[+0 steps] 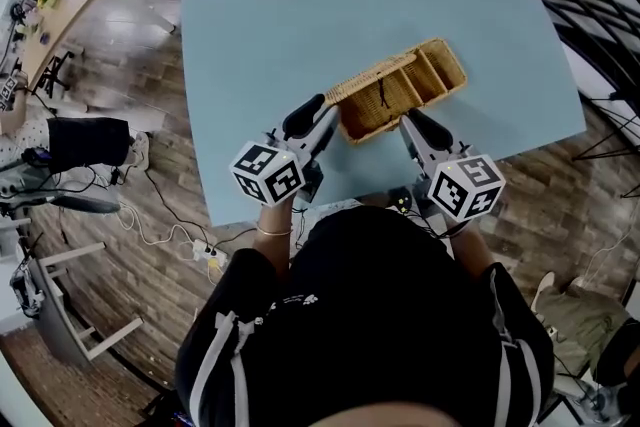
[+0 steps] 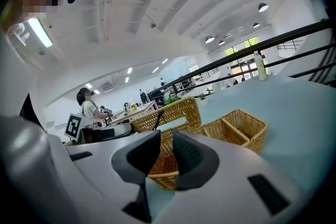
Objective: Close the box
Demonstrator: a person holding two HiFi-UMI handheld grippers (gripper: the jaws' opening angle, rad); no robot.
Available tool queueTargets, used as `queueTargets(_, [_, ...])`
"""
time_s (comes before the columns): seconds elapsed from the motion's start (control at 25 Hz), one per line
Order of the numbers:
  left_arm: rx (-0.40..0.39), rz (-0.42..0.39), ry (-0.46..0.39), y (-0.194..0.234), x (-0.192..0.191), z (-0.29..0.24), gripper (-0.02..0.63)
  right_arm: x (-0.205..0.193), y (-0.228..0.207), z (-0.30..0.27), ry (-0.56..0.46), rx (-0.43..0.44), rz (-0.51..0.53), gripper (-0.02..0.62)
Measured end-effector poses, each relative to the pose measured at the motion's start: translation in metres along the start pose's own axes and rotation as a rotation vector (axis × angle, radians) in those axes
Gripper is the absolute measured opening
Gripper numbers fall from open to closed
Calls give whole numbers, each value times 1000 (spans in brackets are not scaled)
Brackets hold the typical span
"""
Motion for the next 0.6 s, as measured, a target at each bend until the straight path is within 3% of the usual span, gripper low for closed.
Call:
queueTargets(0.44, [29,-35,35,-12,-18,2,140,-10,-10,-14,65,21,-4,72])
queueTargets(0.6, [29,-42,92,-15,-28,5,142,-15,-7,-20,81,35,-5,72])
Point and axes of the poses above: the fingertips, and each gripper's own axes: z backward along the fingers, y to its left, x out of its top, the point moved 7 cm from there along z, backward along the fingers, and after that the axes turned 1 degree about y, right-handed, at the moved point
